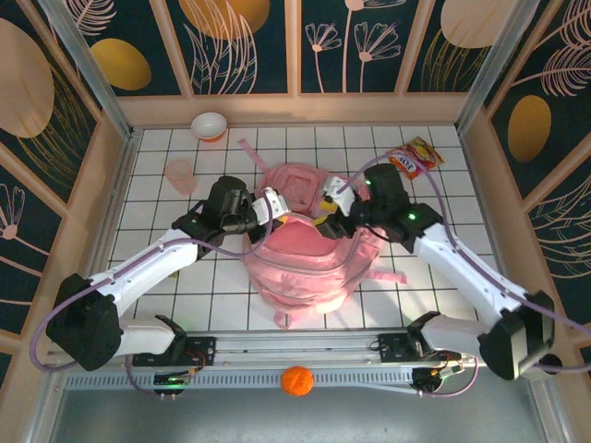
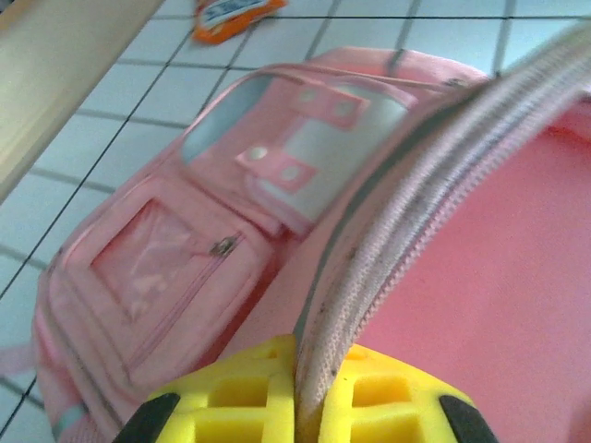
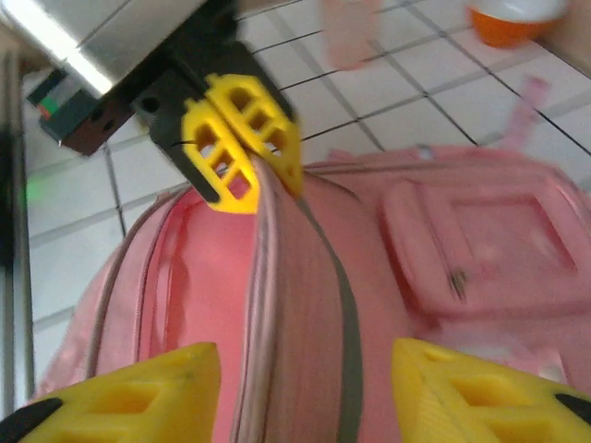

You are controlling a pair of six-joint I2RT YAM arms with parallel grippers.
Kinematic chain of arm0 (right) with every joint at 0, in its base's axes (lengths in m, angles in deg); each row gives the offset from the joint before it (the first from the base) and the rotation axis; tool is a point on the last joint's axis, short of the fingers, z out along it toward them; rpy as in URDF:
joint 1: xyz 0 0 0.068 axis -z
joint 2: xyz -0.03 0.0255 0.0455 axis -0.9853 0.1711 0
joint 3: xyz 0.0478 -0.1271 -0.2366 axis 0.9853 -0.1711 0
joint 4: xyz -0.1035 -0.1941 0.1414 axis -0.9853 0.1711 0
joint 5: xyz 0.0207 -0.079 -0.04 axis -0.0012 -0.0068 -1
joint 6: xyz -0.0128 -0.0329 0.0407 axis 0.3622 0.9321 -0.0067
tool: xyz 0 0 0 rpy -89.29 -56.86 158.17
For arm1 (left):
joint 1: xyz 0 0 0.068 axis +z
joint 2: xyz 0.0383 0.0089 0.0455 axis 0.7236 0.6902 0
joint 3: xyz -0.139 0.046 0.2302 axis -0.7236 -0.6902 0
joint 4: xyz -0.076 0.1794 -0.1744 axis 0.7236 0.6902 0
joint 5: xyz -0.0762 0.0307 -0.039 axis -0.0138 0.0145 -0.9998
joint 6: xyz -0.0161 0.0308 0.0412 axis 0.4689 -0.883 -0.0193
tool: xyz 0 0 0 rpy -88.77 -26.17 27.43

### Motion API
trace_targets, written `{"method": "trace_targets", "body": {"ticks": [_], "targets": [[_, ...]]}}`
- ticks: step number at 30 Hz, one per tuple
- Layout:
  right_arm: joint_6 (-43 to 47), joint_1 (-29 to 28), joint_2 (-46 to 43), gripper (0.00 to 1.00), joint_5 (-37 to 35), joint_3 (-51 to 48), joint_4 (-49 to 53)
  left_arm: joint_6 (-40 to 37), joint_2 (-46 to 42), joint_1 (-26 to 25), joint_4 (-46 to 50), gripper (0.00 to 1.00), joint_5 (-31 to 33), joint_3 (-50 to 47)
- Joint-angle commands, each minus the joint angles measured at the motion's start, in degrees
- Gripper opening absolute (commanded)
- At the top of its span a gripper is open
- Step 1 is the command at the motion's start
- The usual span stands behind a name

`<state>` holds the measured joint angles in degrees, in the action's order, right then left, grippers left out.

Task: Pack the student bag

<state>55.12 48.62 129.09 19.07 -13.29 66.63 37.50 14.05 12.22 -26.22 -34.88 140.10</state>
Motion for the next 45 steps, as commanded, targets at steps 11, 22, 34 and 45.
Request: {"method": "trace_targets", "body": {"ticks": [11,22,34,45], "targets": [[-40.4,2.0,-8.1,0.6,-14.9,-8.3,-3.2,25.6,-1.6,4.7,-8.4,0.0,10.6,-0.7],[-21.6,-7.8,-1.7,0.65,-19.8,-3.4,-11.0,17.6,-0.9,4.7,-7.7,0.0,1.9,2.4],[-4.3,-8.2,19.2,0.6,-15.5,10.2,-12.2,12.7,-1.4,4.7,-5.5,0.01,-4.8,4.6],[-15.7,-1.9,14.3,0.0,-10.3,5.0,-16.5,30.8,-8.3,11.1,6.5,0.81,16.2,3.7]]}}
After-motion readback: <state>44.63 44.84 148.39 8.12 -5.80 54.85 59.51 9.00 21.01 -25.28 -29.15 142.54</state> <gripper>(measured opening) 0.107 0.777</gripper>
